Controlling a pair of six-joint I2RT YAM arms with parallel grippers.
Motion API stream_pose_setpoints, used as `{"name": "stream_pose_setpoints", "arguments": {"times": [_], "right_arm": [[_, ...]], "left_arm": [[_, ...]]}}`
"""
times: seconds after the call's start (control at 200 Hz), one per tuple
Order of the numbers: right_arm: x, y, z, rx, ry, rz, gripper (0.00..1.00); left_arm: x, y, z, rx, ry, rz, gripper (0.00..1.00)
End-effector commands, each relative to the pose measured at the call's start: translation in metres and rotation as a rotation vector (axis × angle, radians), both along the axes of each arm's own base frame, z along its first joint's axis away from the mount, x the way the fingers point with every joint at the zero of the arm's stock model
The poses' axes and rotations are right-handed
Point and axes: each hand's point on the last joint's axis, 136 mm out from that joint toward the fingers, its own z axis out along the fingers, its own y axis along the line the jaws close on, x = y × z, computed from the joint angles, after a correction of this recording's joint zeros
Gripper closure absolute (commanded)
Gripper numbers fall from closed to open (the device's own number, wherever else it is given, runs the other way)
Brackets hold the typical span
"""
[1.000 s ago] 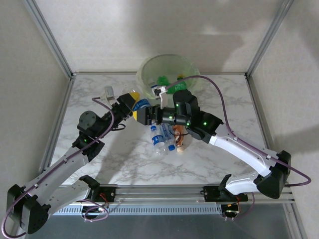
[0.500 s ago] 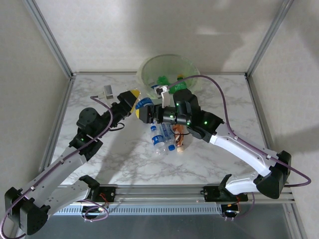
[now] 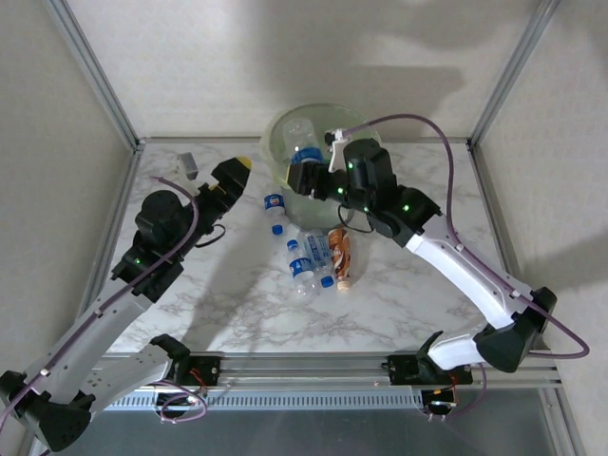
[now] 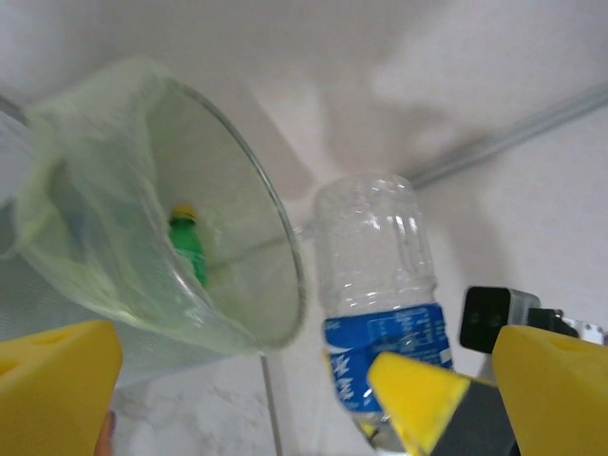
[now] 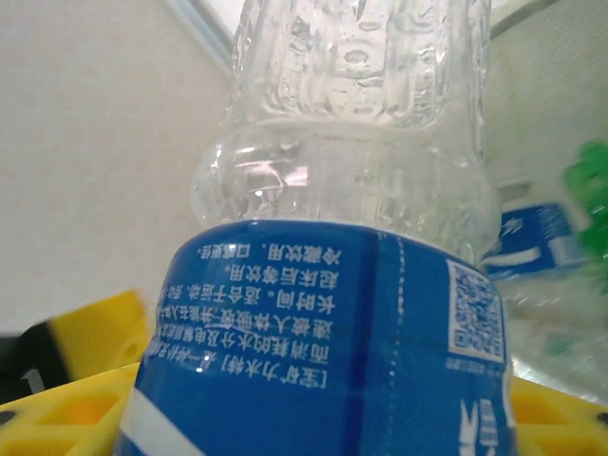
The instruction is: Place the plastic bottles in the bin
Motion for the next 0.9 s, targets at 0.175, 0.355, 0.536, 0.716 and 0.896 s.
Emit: {"name": "stream_pose_setpoints", "arguments": {"times": [0.175, 0.355, 0.536, 0.716, 0.896], "right_arm": [[0.075, -0.042, 0.003, -0.228, -0.061, -0.274, 0.39], [0.117, -0.062, -0.016, -0.343, -0.041, -0.377, 0.37], [0.137, -0.06, -0.033, -0.416, -0.019, -0.391, 0.22], [0.14, -0.064, -0.032, -0.427, -0.014, -0.416, 0.1], [0.128, -0.065, -0.011, -0.371, -0.037, -0.403, 0.13]], "left_arm": [[0.006, 0.028, -0.044, 0.075, 0.122, 0.102, 0.0], [0.003, 0.033, -0.053, 0.1, 0.139, 0.108, 0.0], [0.002, 0.037, -0.067, 0.109, 0.169, 0.121, 0.01], [0.004, 0.037, -0.08, 0.115, 0.195, 0.12, 0.02], [0.008, 0.035, -0.096, 0.13, 0.22, 0.113, 0.07]]}}
